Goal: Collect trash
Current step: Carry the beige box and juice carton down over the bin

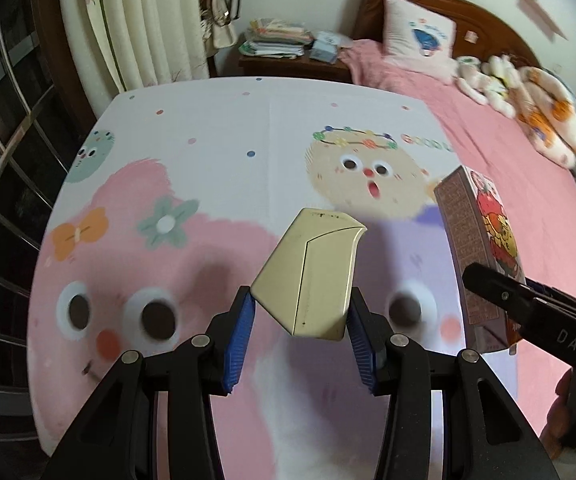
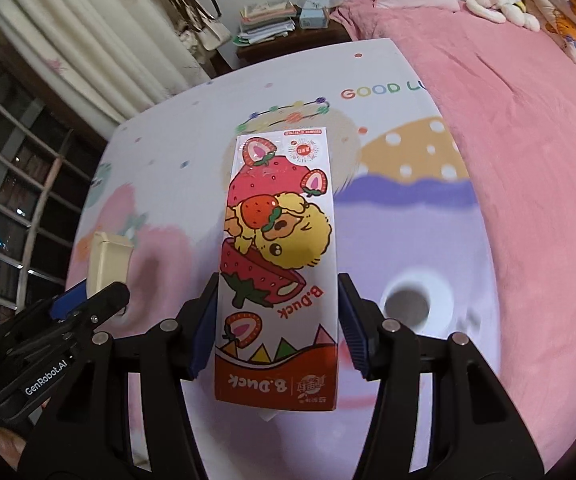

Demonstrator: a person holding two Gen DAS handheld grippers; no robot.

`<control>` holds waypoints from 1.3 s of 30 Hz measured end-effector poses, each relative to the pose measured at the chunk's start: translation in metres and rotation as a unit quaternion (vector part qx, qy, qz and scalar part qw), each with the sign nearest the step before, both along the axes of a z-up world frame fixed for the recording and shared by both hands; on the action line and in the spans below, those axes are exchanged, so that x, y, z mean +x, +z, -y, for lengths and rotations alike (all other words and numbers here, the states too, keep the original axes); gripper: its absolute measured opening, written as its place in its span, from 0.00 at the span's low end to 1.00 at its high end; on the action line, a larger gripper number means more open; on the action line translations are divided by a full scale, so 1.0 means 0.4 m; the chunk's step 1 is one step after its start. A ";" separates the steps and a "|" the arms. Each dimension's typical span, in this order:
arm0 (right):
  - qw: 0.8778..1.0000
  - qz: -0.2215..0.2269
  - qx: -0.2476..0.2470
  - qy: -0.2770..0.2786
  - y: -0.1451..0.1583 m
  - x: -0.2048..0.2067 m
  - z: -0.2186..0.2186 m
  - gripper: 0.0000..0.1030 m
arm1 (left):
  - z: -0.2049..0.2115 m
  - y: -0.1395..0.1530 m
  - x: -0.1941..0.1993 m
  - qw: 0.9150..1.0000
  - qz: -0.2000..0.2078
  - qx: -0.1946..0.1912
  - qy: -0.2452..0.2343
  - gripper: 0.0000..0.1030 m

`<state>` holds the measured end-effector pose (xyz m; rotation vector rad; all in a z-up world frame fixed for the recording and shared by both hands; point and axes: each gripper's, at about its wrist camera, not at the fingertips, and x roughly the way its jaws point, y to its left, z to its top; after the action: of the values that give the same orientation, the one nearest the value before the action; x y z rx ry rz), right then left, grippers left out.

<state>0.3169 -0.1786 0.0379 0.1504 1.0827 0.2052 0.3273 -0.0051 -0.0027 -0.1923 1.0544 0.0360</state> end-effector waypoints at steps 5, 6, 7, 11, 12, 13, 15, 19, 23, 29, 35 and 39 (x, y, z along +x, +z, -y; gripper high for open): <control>1.000 0.023 0.008 -0.005 0.032 -0.220 -0.073 0.50 | -0.055 0.033 -0.196 0.999 0.014 -0.014 -0.045 0.43; 1.000 0.028 0.008 -0.009 0.033 -0.279 -0.098 0.50 | -0.070 0.037 -0.240 0.998 0.017 -0.016 -0.055 0.43; 0.999 0.029 0.008 -0.011 0.033 -0.327 -0.117 0.50 | -0.084 0.038 -0.277 0.998 0.019 -0.018 -0.063 0.43; 1.000 0.022 0.009 -0.019 -0.003 -0.515 -0.195 0.50 | -0.146 0.023 -0.426 0.995 0.019 -0.022 -0.099 0.43; 1.000 0.021 0.007 -0.018 -0.012 -0.549 -0.209 0.50 | -0.161 0.013 -0.474 0.994 0.017 -0.020 -0.109 0.43; 1.000 0.018 0.006 -0.016 -0.026 -0.593 -0.228 0.50 | -0.169 0.005 -0.502 0.993 0.015 -0.017 -0.115 0.43; 1.000 0.001 0.007 -0.014 -0.064 -0.680 -0.253 0.50 | -0.185 -0.018 -0.567 0.992 0.007 -0.012 -0.129 0.43; 0.999 -0.042 -0.003 -0.006 -0.145 -0.802 -0.290 0.50 | -0.206 -0.077 -0.688 0.988 -0.024 -0.014 -0.153 0.43; 0.996 -0.088 -0.018 0.014 -0.238 -0.895 -0.323 0.50 | -0.202 -0.141 -0.790 0.983 -0.044 -0.015 -0.177 0.43; 0.987 -0.157 -0.027 0.009 -0.438 -0.947 -0.311 0.50 | -0.163 -0.311 -0.874 0.976 -0.092 -0.005 -0.200 0.43; 0.980 -0.196 -0.021 -0.016 -0.696 -0.971 -0.269 0.50 | -0.136 -0.538 -0.876 0.973 -0.133 -0.003 -0.187 0.44; 0.978 -0.208 -0.025 -0.018 -0.866 -0.972 -0.242 0.51 | -0.133 -0.707 -0.871 0.975 -0.145 -0.011 -0.168 0.44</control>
<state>-0.0720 -0.0819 -0.3087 0.1729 1.4993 0.1154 -0.0211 0.0482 -0.2856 -0.0262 1.3670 -0.2613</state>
